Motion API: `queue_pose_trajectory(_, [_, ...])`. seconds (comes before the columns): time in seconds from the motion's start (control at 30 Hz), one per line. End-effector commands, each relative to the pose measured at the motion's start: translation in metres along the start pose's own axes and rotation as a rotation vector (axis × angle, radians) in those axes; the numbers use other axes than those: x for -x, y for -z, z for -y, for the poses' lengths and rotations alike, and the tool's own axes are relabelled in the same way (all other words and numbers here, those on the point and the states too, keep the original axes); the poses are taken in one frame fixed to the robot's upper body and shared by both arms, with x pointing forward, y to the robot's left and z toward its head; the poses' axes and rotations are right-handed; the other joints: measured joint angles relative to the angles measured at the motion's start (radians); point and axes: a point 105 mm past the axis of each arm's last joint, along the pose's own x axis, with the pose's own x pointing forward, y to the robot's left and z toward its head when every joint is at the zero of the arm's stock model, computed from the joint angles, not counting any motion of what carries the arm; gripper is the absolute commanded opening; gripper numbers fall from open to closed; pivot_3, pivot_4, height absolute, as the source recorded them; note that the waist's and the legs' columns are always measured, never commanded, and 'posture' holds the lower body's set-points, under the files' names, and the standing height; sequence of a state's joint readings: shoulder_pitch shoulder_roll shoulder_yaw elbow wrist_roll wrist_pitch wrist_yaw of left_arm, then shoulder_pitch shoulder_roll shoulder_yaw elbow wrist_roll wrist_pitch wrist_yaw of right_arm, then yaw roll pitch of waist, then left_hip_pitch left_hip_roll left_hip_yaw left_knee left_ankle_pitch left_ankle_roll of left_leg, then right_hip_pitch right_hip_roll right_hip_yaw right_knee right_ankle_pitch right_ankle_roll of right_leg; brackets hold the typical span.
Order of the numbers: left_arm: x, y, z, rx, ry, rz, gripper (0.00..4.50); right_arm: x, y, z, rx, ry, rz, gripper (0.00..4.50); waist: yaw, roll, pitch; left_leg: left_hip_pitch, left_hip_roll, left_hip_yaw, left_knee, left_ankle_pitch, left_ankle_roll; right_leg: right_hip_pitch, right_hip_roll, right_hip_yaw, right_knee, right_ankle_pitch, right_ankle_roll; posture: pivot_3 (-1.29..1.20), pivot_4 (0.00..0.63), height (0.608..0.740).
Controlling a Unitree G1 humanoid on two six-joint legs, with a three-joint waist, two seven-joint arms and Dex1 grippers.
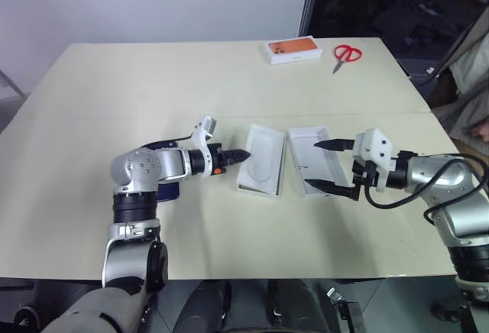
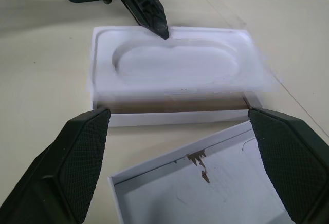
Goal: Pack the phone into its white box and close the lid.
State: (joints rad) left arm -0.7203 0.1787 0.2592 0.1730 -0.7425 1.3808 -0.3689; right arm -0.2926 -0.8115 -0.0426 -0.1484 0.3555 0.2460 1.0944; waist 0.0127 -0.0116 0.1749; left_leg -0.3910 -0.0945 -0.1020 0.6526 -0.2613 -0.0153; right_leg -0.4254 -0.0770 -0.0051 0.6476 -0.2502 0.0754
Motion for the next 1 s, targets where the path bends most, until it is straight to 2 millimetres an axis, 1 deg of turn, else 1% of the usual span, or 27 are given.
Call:
queue_pose_trajectory(0.03, [0.005, -0.008, 0.009, -0.036, 0.032, 0.032, 2.44, 0.003, -0.011, 0.004, 0.049, 0.018, 0.023, 4.50, -0.001, 0.000, 0.000, 0.000, 0.000, 0.000, 0.000, 0.000, 0.000, 0.000, 0.000, 0.000, 0.000, 0.000, 0.000, 0.00, 0.150, 0.740])
queue_pose_trajectory(0.1, [0.006, -0.007, 0.010, -0.047, 0.032, 0.018, 3.46, 0.002, -0.012, 0.005, 0.048, 0.017, 0.029, 4.50, -0.001, 0.000, 0.000, 0.000, 0.000, 0.000, 0.000, 0.000, 0.000, 0.000, 0.000, 0.000, 0.000, 0.000, 0.000, 0.00, 0.150, 0.740])
queue_pose_trajectory(0.13, [0.008, -0.008, 0.013, -0.053, 0.043, 0.025, 3.90, 0.001, -0.013, 0.005, 0.048, 0.017, 0.030, 4.50, -0.001, 0.000, 0.000, 0.000, 0.000, 0.000, 0.000, 0.000, 0.000, 0.000, 0.000, 0.000, 0.000, 0.000, 0.000, 0.00, 0.150, 0.740])
queue_pose_trajectory(0.23, [0.017, -0.017, 0.017, -0.078, 0.060, 0.058, 3.90, 0.000, -0.013, 0.005, 0.048, 0.019, 0.032, 4.50, -0.001, 0.000, 0.000, 0.000, 0.000, 0.000, 0.000, 0.000, 0.000, 0.000, 0.000, 0.000, 0.000, 0.000, 0.000, 0.00, 0.150, 0.740])
queue_pose_trajectory(0.27, [0.024, -0.023, 0.018, -0.110, 0.063, 0.083, 3.90, -0.001, -0.013, 0.006, 0.048, 0.021, 0.033, 4.50, -0.001, 0.000, 0.000, 0.000, 0.000, 0.000, 0.000, 0.000, 0.000, 0.000, 0.000, 0.000, 0.000, 0.000, 0.000, 0.00, 0.150, 0.740])
queue_pose_trajectory(0.37, [0.049, -0.044, 0.020, -0.298, 0.024, 0.183, 3.90, -0.007, -0.018, 0.010, 0.028, 0.032, 0.045, 4.50, -0.009, 0.000, 0.000, 0.000, 0.000, 0.000, -0.001, 0.000, 0.000, -0.001, 0.000, 0.000, 0.000, 0.000, 0.000, 0.00, 0.150, 0.740])
queue_pose_trajectory(0.47, [0.069, -0.054, 0.017, -0.560, -0.028, 0.273, 3.90, -0.025, -0.026, 0.015, -0.036, 0.062, 0.059, 4.50, -0.020, 0.000, 0.000, 0.001, 0.001, 0.000, -0.002, 0.001, -0.001, -0.001, 0.001, 0.000, 0.000, 0.000, 0.000, 0.00, 0.150, 0.740])
queue_pose_trajectory(0.5, [0.077, -0.057, 0.015, -0.676, -0.050, 0.313, 3.90, -0.033, -0.031, 0.016, -0.053, 0.069, 0.073, 4.50, -0.022, 0.001, 0.000, 0.001, 0.001, 0.000, -0.002, 0.001, -0.002, -0.001, 0.001, 0.000, 0.000, 0.000, 0.000, 0.00, 0.150, 0.740])
queue_pose_trajectory(0.57, [0.092, -0.059, 0.012, -0.767, -0.027, 0.354, 3.90, -0.053, -0.036, 0.017, -0.072, 0.080, 0.079, 4.50, -0.023, 0.001, 0.000, 0.001, 0.001, 0.000, -0.003, 0.001, -0.002, -0.001, 0.001, 0.001, 0.000, 0.000, 0.000, 0.00, 0.150, 0.740])
queue_pose_trajectory(0.6, [0.097, -0.060, 0.010, -0.797, -0.027, 0.365, 3.96, -0.061, -0.037, 0.017, -0.079, 0.083, 0.076, 3.99, -0.023, 0.001, 0.000, 0.001, 0.001, 0.000, -0.003, 0.001, -0.002, -0.001, 0.001, 0.001, 0.000, 0.000, -0.001, 0.00, 0.150, 0.740])
queue_pose_trajectory(0.63, [0.099, -0.057, 0.007, -0.819, -0.014, 0.343, 3.96, -0.068, -0.036, 0.017, -0.079, 0.093, 0.064, 3.65, -0.022, 0.001, 0.000, 0.000, 0.002, 0.000, -0.003, 0.001, -0.002, -0.002, 0.001, 0.001, 0.000, 0.000, -0.001, 0.00, 0.150, 0.740])
queue_pose_trajectory(0.67, [0.101, -0.051, 0.000, -0.875, -0.029, 0.302, 3.96, -0.076, -0.034, 0.018, -0.079, 0.105, 0.047, 3.16, -0.021, 0.001, 0.000, 0.000, 0.001, 0.000, -0.003, 0.001, -0.002, -0.002, 0.001, 0.001, 0.000, 0.000, -0.001, 0.00, 0.150, 0.740])
queue_pose_trajectory(0.7, [0.104, -0.046, 0.000, -0.930, -0.012, 0.300, 3.96, -0.084, -0.033, 0.019, -0.079, 0.115, 0.030, 2.71, -0.022, 0.001, 0.000, 0.000, 0.001, 0.000, -0.003, 0.001, -0.002, -0.002, 0.001, 0.001, 0.000, 0.000, -0.001, 0.00, 0.150, 0.740])
queue_pose_trajectory(0.73, [0.108, -0.039, -0.001, -0.903, 0.031, 0.283, 3.96, -0.092, -0.031, 0.017, -0.077, 0.116, 0.012, 2.12, -0.021, 0.001, 0.000, 0.000, 0.001, 0.000, -0.003, 0.001, -0.001, -0.002, 0.000, 0.001, -0.001, 0.000, -0.001, 0.00, 0.150, 0.740])
queue_pose_trajectory(0.77, [0.111, -0.035, -0.001, -0.879, 0.062, 0.279, 3.96, -0.098, -0.030, 0.016, -0.075, 0.115, 0.002, 1.62, -0.020, 0.001, 0.000, 0.000, 0.000, 0.000, -0.003, 0.001, -0.001, -0.002, -0.001, 0.001, -0.001, 0.000, -0.001, 0.00, 0.150, 0.740])
queue_pose_trajectory(0.8, [0.116, -0.035, -0.001, -0.917, 0.064, 0.302, 3.96, -0.103, -0.029, 0.014, -0.057, 0.106, -0.015, 1.15, -0.020, 0.001, 0.000, 0.000, 0.000, 0.000, -0.003, 0.000, 0.000, -0.002, -0.001, 0.001, -0.001, 0.000, -0.001, 0.00, 0.150, 0.740])
queue_pose_trajectory(0.83, [0.120, -0.034, 0.000, -0.938, 0.064, 0.314, 3.96, -0.107, -0.027, 0.013, -0.035, 0.104, -0.034, 0.56, -0.019, 0.001, 0.000, -0.001, 0.000, 0.000, -0.003, 0.000, 0.000, -0.002, -0.001, 0.001, -0.001, 0.000, -0.001, 0.00, 0.150, 0.740])
queue_pose_trajectory(0.87, [0.124, -0.033, -0.002, -0.927, 0.066, 0.312, 3.96, -0.111, -0.025, 0.013, -0.016, 0.102, -0.057, 0.03, -0.020, 0.000, 0.000, -0.001, 0.000, 0.000, -0.003, 0.000, 0.001, -0.002, -0.001, 0.001, -0.002, 0.000, -0.001, 0.00, 0.150, 0.740])
queue_pose_trajectory(0.9, [0.127, -0.033, -0.003, -0.940, 0.058, 0.312, 3.96, -0.116, -0.023, 0.011, -0.010, 0.092, -0.074, 0.03, -0.022, 0.000, 0.000, -0.001, 0.000, 0.000, -0.003, 0.000, 0.001, -0.002, -0.001, 0.001, -0.002, 0.000, -0.001, 0.00, 0.150, 0.740])
queue_pose_trajectory(0.93, [0.129, -0.032, -0.009, -0.936, 0.029, 0.306, 3.96, -0.120, -0.019, 0.009, 0.029, 0.082, -0.106, 0.03, -0.023, 0.000, 0.000, -0.001, 0.000, 0.000, -0.003, 0.000, 0.001, -0.002, -0.001, 0.001, -0.001, 0.000, -0.001, 0.00, 0.150, 0.740])
queue_pose_trajectory(1.0, [0.130, -0.030, -0.016, -0.953, -0.012, 0.301, 3.96, -0.126, -0.012, 0.003, 0.082, 0.048, -0.158, 0.03, -0.025, 0.001, 0.000, -0.001, 0.000, 0.000, -0.003, -0.001, 0.001, -0.003, -0.001, 0.001, -0.001, 0.000, -0.001, 0.00, 0.150, 0.740])
